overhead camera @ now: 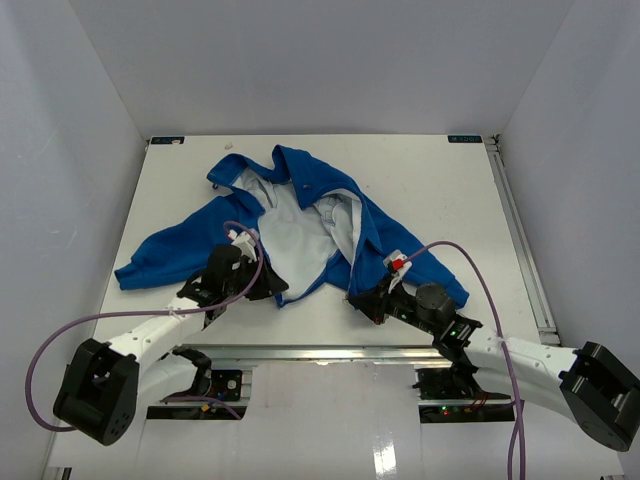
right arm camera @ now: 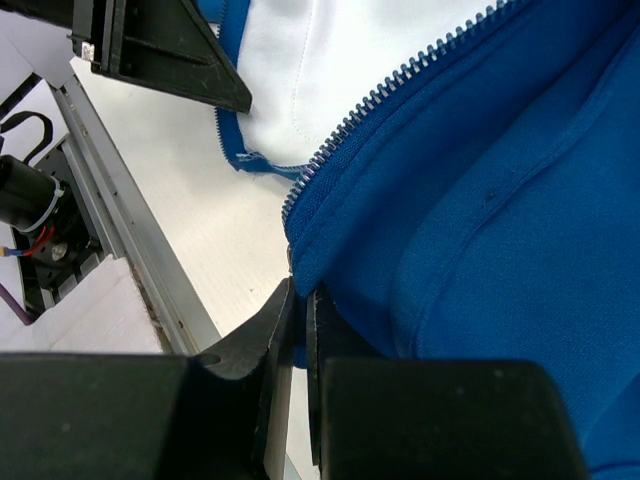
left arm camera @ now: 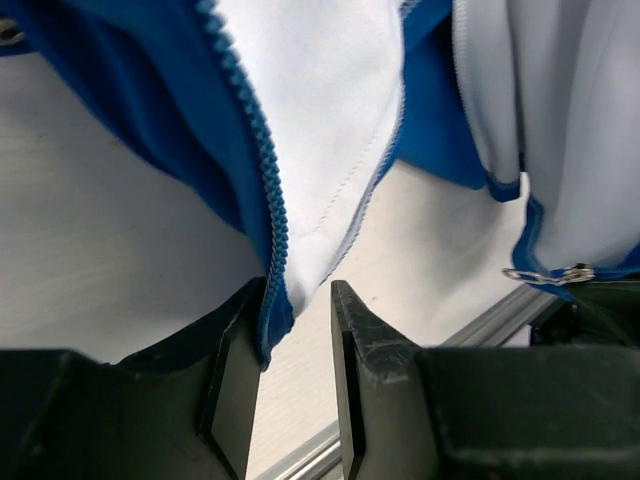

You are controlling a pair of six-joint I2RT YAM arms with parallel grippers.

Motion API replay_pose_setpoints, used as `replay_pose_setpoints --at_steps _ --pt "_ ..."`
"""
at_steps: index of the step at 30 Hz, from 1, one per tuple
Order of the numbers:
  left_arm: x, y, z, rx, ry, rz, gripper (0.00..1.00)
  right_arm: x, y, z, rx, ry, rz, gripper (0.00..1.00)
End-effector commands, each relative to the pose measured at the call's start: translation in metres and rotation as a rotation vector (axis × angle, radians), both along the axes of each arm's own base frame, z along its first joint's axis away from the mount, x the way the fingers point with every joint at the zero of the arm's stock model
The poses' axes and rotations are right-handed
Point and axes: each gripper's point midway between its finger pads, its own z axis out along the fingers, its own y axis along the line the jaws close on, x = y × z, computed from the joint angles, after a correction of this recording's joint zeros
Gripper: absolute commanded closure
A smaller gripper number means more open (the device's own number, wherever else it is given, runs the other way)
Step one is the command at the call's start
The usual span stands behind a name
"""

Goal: Zip up the jacket

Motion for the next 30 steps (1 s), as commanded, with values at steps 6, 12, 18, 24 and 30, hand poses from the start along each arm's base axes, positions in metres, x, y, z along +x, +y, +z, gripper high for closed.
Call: replay_pose_setpoints --at_steps 6,12,18,24,30 --pt "0.056 -0.069 0.109 -0.210 -0.126 -0.175 0.54 0.009 0.005 0.007 0.009 -0.035 -0.022 0.92" --pt "0.103 -0.106 0.084 -0.213 -0.016 -0.238 0.47 0.018 0.006 0.002 -0.015 -0.039 -0.050 0.92" --pt "0.124 -0.113 0.057 -0.140 0.032 -0.239 0.44 0.023 0.010 -0.004 -0.047 -0.032 -0.047 0.92" --pt "0.125 -0.103 0.071 -0.086 -0.012 -0.209 0.39 0.022 0.009 -0.005 -0.044 -0.031 -0.050 0.92" --pt "0.111 -0.084 0.090 -0.026 -0.066 -0.144 0.38 0.021 0.008 -0.003 -0.040 -0.033 -0.051 0.92"
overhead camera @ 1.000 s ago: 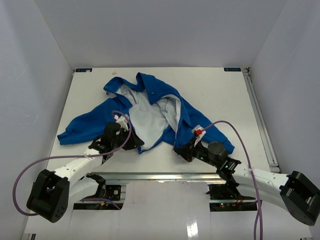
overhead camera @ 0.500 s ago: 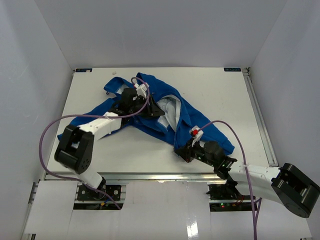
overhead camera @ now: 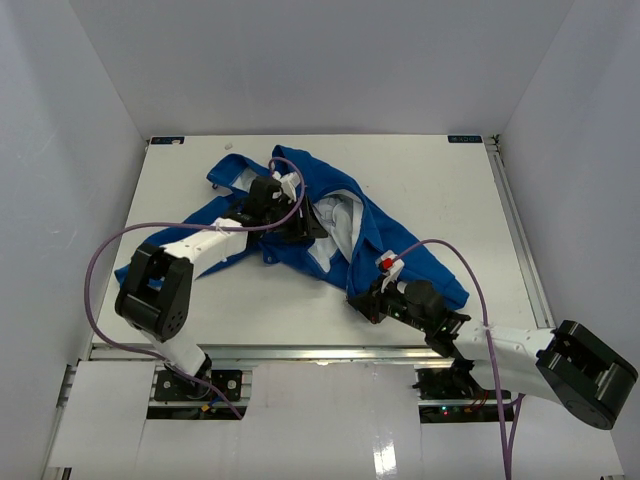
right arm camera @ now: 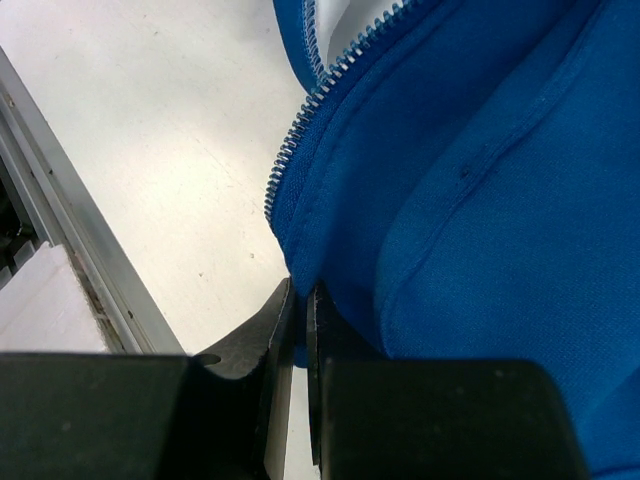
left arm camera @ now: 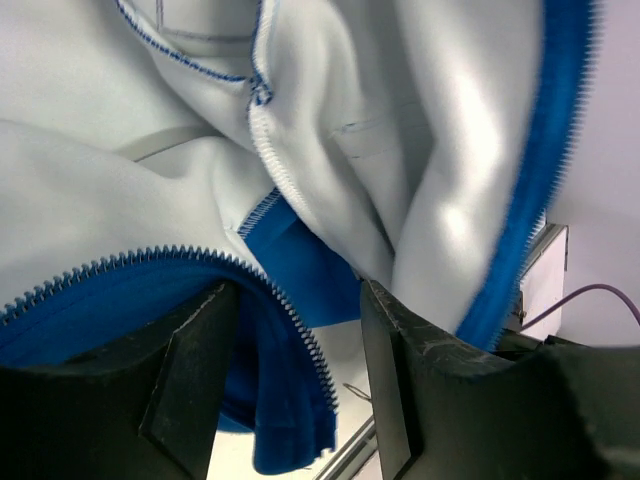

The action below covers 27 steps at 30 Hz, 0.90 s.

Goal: Zip up the jacket

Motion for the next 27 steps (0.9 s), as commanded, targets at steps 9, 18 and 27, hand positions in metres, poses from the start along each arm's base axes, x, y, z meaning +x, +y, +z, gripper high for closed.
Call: replay_pose_setpoints --at_steps 9,18,27 --pt "-0.075 0.040 -0.017 0.099 -0.056 0.048 0.40 0.006 0.006 0.034 0.082 -0.079 -0.004 0.92" --pt "-0.124 0.062 -0.044 0.092 -0.011 0.081 0.50 0.001 0.002 0.048 0.119 -0.088 -0.002 0.92" --pt "-0.150 0.073 -0.056 0.036 0.016 0.119 0.53 -0.003 0.002 0.061 0.149 -0.089 0.008 0.92"
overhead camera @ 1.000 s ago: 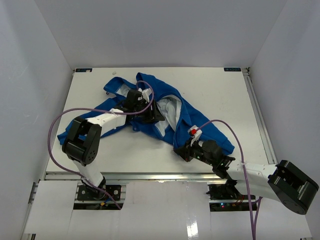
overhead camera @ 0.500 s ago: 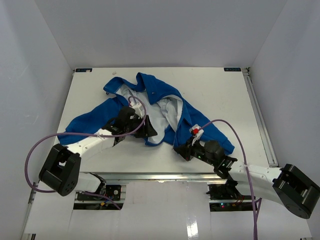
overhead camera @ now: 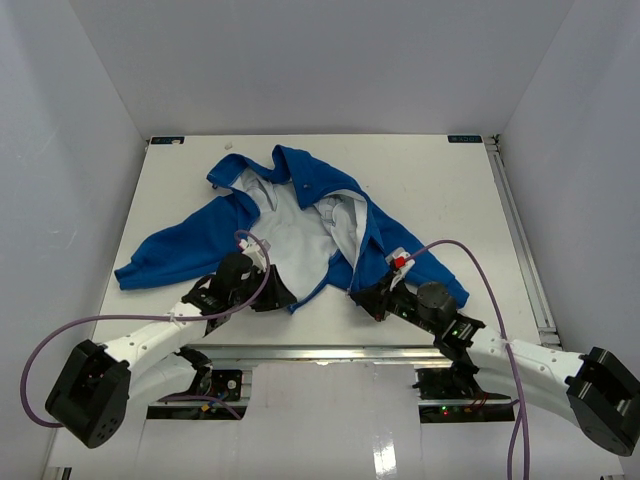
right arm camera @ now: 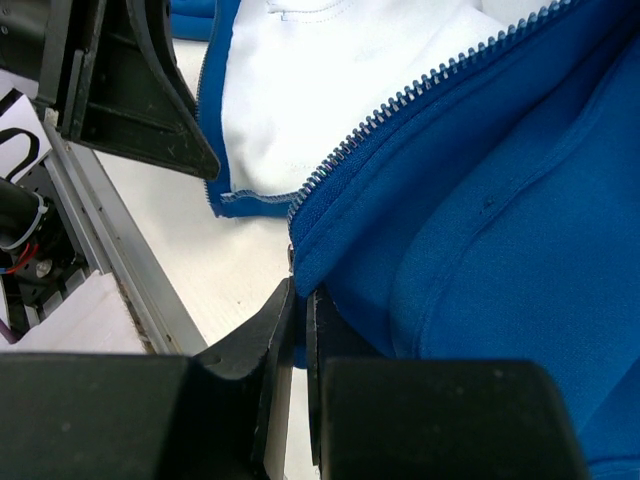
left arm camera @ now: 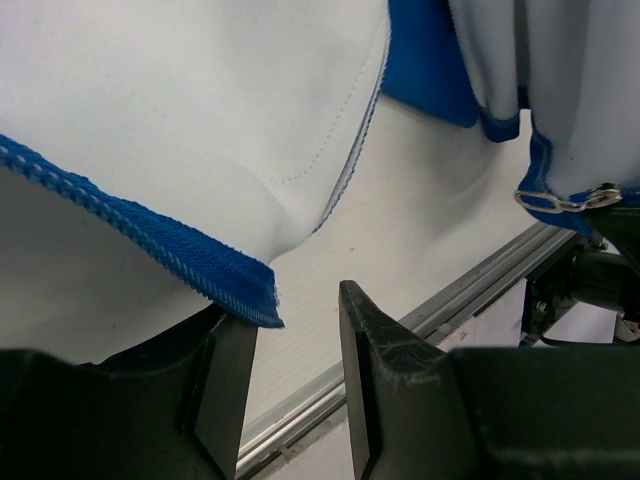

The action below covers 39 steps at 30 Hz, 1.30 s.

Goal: Zip up the jacket

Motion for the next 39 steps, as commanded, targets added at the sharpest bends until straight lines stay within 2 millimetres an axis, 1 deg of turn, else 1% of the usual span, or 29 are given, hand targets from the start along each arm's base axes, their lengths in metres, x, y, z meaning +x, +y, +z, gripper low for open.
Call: replay_pose_setpoints --at_steps 1,3,6,11,15,17,19,20,21,22,23,24,26,29,31,32,34,37,38,39 --pt "-0.008 0.000 -0.008 -0.041 0.022 0.028 0.53 0.000 0.006 0.022 0.053 -0.021 0.010 0.92" --pt "-0.012 0.000 -0.016 -0.043 0.046 0.022 0.51 0.000 0.006 0.022 0.054 -0.017 0.013 0.92" --pt "-0.006 0.002 -0.024 -0.026 0.044 0.051 0.48 -0.001 0.005 0.022 0.052 -0.017 0.014 0.92" --pt "-0.005 0.000 -0.034 -0.019 0.060 0.065 0.46 -0.001 0.003 0.020 0.047 -0.023 0.006 0.92" --pt "-0.007 -0.010 -0.029 -0.073 0.040 0.051 0.48 0.000 0.002 0.021 0.048 -0.026 0.002 0.92" --pt "-0.011 -0.013 -0.027 -0.108 0.044 0.040 0.51 0.000 0.002 0.021 0.047 -0.027 0.002 0.92" --pt "-0.011 -0.017 -0.025 -0.129 0.041 0.031 0.54 0.000 0.003 0.021 0.046 -0.026 0.003 0.92" --pt "-0.012 -0.021 -0.023 -0.147 0.045 0.016 0.62 0.000 0.003 0.022 0.047 -0.027 0.004 0.92" --pt "-0.014 -0.025 -0.021 -0.167 0.056 -0.006 0.75 0.000 0.003 0.022 0.047 -0.027 0.005 0.92" --pt "-0.018 -0.028 -0.020 -0.180 0.069 -0.029 0.90 0.000 0.003 0.022 0.046 -0.027 0.004 0.92" --pt "-0.019 -0.029 -0.020 -0.183 0.078 -0.037 0.97 0.000 0.003 0.022 0.045 -0.027 0.004 0.92" --pt "-0.018 -0.027 -0.018 -0.176 0.082 -0.029 1.00 0.000 0.003 0.023 0.043 -0.027 0.004 0.92" --pt "-0.013 -0.020 -0.010 -0.156 0.077 0.012 1.00 0.001 0.003 0.026 0.040 -0.029 0.003 0.92" --pt "0.003 -0.004 0.019 -0.170 0.025 0.098 1.00 0.000 0.002 0.029 0.043 -0.031 0.006 0.92" --pt "0.012 0.012 0.044 -0.190 -0.004 0.156 1.00 -0.001 0.002 0.030 0.046 -0.030 0.010 0.92" --pt "0.017 0.019 0.053 -0.185 -0.019 0.177 1.00 -0.002 0.002 0.030 0.046 -0.029 0.010 0.92" --pt "0.025 0.038 0.066 -0.126 -0.049 0.245 1.00 -0.002 0.002 0.030 0.046 -0.027 0.010 0.92" --pt "0.029 0.064 0.062 -0.008 -0.052 0.346 1.00 -0.002 0.002 0.032 0.048 -0.030 0.013 0.92" --pt "0.028 0.070 0.060 0.018 -0.047 0.370 1.00 -0.003 0.002 0.032 0.048 -0.030 0.013 0.92" --pt "0.027 0.069 0.060 0.009 -0.045 0.370 1.00 -0.003 0.002 0.032 0.050 -0.029 0.013 0.92"
